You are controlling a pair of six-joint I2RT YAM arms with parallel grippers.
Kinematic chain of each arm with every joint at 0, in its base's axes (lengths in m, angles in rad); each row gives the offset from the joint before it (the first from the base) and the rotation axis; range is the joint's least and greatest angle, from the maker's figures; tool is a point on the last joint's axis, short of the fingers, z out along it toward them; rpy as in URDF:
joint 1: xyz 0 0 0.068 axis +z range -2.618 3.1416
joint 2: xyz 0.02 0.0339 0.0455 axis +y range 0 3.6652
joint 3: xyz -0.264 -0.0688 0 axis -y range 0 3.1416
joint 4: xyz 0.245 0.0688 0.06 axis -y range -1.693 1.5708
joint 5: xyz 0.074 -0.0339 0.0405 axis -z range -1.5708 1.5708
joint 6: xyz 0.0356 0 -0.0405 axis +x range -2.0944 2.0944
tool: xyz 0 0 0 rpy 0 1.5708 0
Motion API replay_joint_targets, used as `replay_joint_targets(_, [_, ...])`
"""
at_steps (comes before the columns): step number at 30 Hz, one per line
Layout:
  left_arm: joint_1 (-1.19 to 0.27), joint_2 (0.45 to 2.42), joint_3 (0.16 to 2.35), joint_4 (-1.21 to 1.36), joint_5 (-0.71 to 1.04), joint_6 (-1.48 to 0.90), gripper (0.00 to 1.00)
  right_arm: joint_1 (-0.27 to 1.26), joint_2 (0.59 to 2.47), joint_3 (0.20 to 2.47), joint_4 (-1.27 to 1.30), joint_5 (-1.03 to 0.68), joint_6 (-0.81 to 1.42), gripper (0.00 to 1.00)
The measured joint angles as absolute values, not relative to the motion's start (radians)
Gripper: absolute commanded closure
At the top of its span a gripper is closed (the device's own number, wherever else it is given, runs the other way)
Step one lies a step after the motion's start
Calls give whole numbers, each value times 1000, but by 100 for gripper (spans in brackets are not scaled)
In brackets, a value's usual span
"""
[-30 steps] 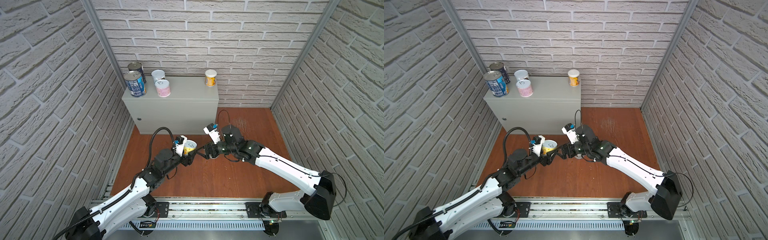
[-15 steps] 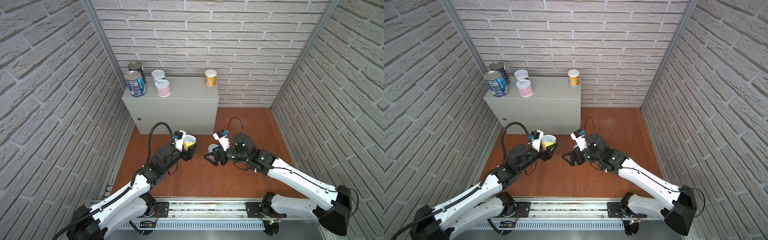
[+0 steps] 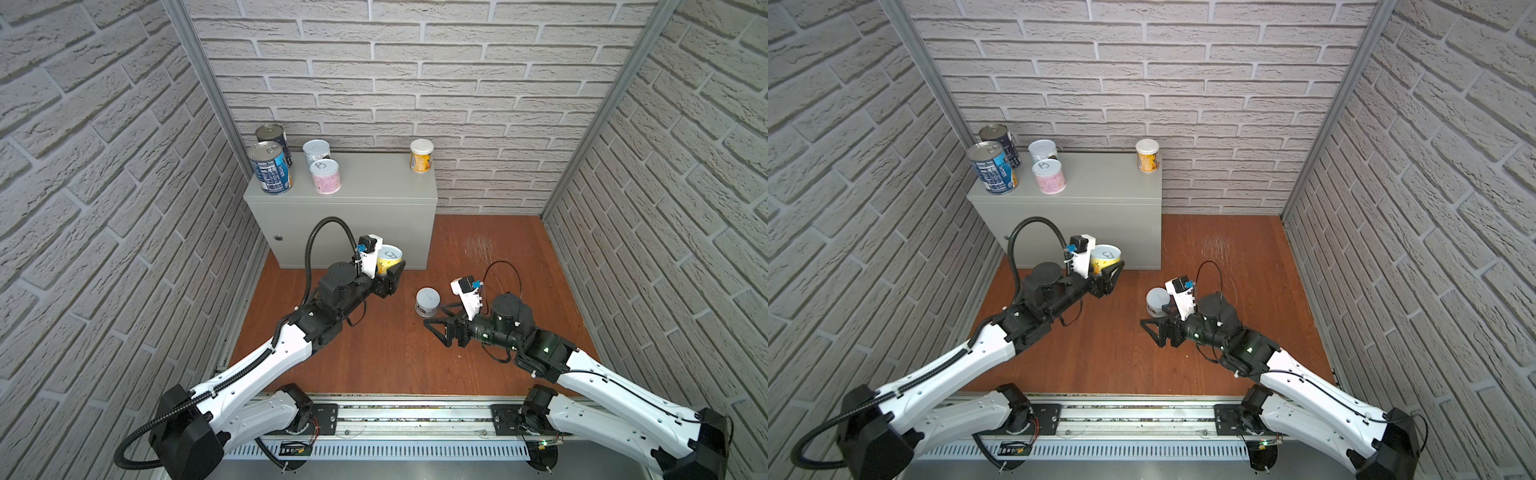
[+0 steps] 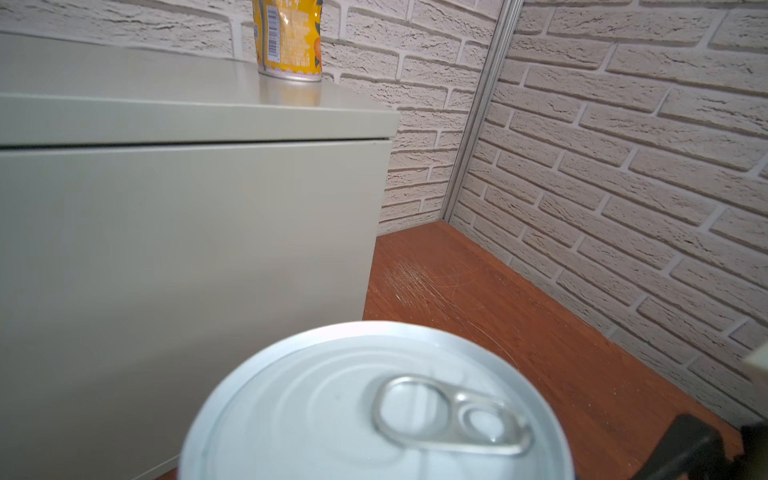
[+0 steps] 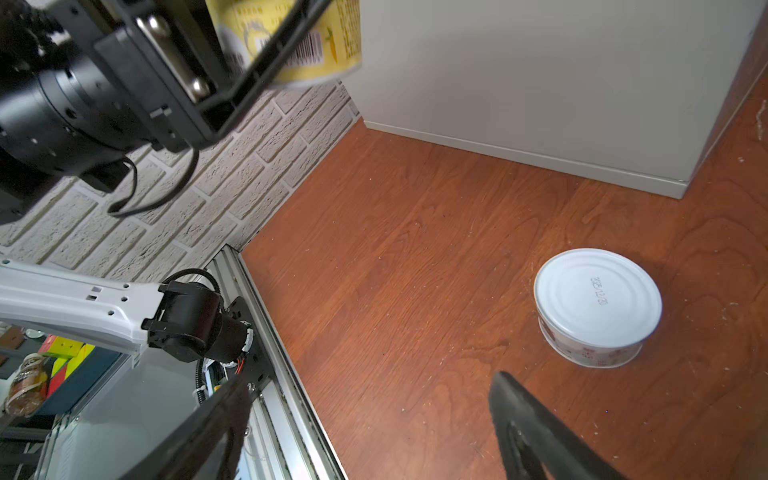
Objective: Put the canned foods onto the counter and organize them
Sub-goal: 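Carry the yellow-labelled can with the left gripper up to the cabinet top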
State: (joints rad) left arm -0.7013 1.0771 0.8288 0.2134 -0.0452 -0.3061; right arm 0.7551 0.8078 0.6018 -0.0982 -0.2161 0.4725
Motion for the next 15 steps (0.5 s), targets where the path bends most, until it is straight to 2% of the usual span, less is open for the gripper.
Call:
replay_joint_targets(8, [-700, 1239, 1016, 190, -45, -263, 40, 756, 654, 550, -88, -187, 463, 9])
replay_joint_targets(15, [-684, 1346, 1263, 111, -33, -200, 40, 756, 534, 470, -89, -175, 450, 5])
